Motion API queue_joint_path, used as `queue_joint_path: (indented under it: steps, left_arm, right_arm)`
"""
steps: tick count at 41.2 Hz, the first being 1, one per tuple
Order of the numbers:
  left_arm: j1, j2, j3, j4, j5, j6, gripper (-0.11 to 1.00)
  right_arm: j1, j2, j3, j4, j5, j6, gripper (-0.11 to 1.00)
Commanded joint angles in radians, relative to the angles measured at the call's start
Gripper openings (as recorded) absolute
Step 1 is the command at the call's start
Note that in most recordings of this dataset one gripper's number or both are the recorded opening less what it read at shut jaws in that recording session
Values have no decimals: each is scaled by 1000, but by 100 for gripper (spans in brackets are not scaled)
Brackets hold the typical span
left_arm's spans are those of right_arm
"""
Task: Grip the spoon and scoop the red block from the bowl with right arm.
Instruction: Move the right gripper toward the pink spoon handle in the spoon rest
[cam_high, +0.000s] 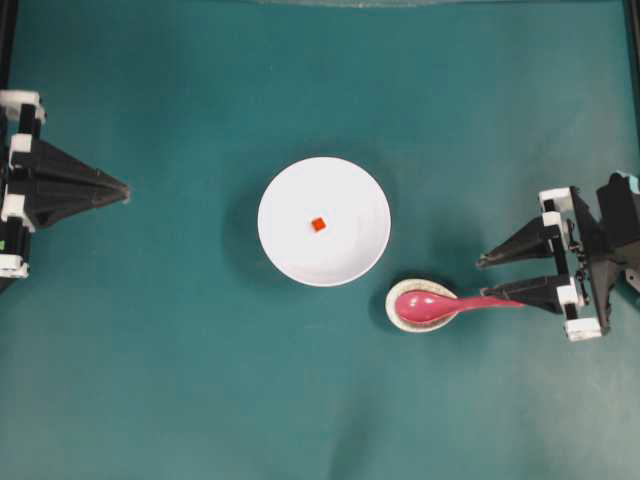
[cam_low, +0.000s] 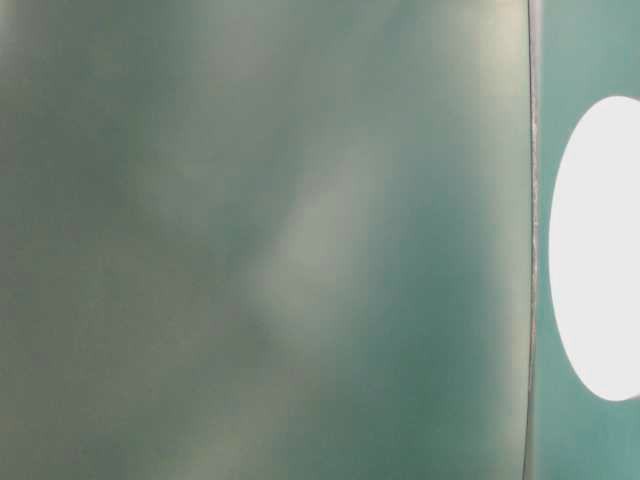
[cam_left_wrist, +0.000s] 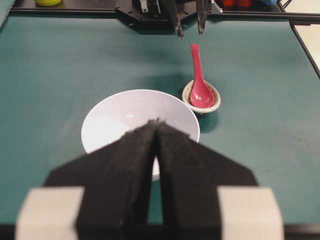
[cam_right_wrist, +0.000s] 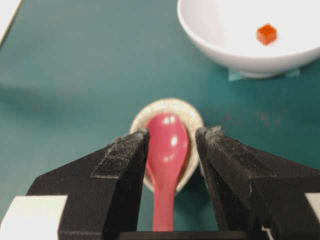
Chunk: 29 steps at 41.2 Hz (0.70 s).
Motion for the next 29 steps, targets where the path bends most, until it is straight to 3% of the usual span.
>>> queue_joint_path:
  steps: [1, 12, 29]
  left_arm:
    - [2, 5, -25, 2, -5, 3, 0]
    - [0, 5, -25, 2, 21, 3, 0]
    - [0, 5, -25, 2, 26, 3, 0]
  right_arm:
    - [23, 48, -2, 20, -49, -2, 49]
    - [60, 156, 6, 104, -126, 14, 49]
    - [132, 242, 2, 106, -190, 14, 49]
